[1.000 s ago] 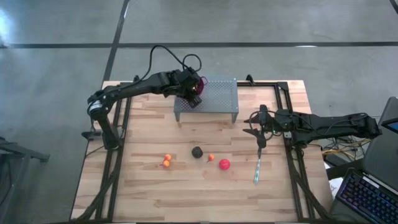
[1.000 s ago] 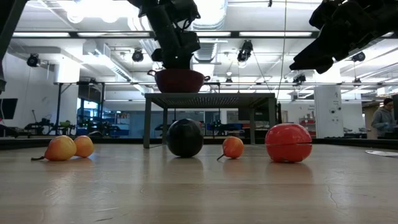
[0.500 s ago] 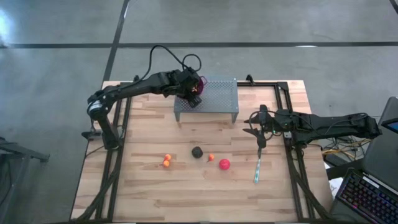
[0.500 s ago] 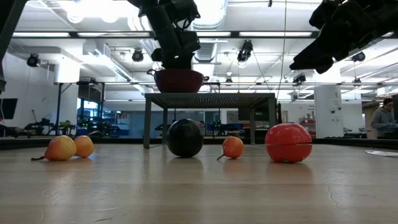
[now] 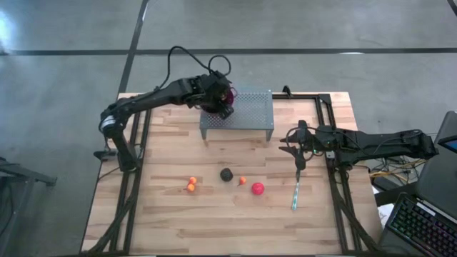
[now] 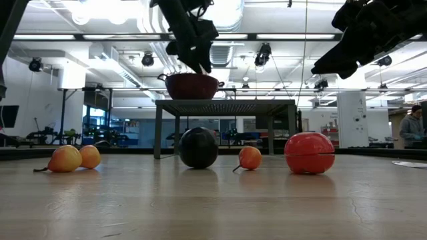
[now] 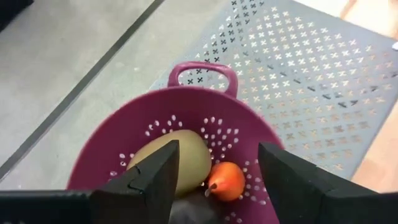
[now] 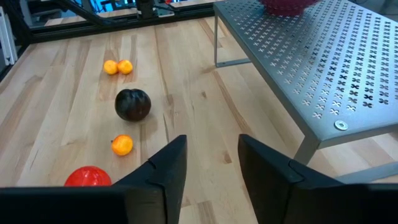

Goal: Pick & Place Fruit
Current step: Put the yellow pear into the purple strainer bowl on the shelf

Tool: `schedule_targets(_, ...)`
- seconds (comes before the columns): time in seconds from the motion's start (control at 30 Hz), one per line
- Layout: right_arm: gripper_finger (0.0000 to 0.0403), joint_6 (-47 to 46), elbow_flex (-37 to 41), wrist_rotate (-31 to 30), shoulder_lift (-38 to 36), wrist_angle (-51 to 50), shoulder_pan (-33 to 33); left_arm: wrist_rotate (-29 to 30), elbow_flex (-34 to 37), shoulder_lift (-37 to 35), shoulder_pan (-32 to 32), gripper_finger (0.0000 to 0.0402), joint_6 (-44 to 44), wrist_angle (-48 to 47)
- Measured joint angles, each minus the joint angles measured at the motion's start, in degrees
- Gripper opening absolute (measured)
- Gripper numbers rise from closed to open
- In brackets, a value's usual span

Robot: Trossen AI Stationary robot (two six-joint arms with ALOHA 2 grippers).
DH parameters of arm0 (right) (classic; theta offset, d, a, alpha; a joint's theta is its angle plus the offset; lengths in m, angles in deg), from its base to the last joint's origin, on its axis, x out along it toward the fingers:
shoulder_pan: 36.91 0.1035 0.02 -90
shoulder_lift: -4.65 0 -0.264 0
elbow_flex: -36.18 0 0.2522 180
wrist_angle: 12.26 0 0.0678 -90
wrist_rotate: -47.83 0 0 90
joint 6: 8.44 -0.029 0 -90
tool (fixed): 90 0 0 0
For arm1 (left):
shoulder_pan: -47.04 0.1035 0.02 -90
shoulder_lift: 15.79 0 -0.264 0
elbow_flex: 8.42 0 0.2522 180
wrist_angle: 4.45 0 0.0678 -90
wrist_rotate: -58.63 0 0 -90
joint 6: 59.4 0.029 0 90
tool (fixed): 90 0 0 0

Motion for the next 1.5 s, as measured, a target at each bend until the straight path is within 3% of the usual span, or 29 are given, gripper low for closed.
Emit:
schedule_targets(0.4, 0.0102, 0.0, 0.0, 0.0, 0.0, 0.0, 0.0, 0.0, -7.5, -0.3, -5.1, 0.0220, -2.0, -11.3)
schedule_targets(0.87, 0.0059, 0.0, 0.0, 0.0, 0.0, 0.0, 0.0, 0.0, -7.3, -3.7, -18.4, 0.0200, -8.0, -15.8)
schedule_targets(1.2, 0.0043, 0.0, 0.0, 0.0, 0.0, 0.0, 0.0, 0.7, -7.2, -3.8, -30.0, 0.0193, -8.9, -16.2)
schedule_targets(1.5, 0.0064, 0.0, 0.0, 0.0, 0.0, 0.0, 0.0, 3.2, -4.6, -3.8, -37.2, 0.0193, -8.4, -8.8)
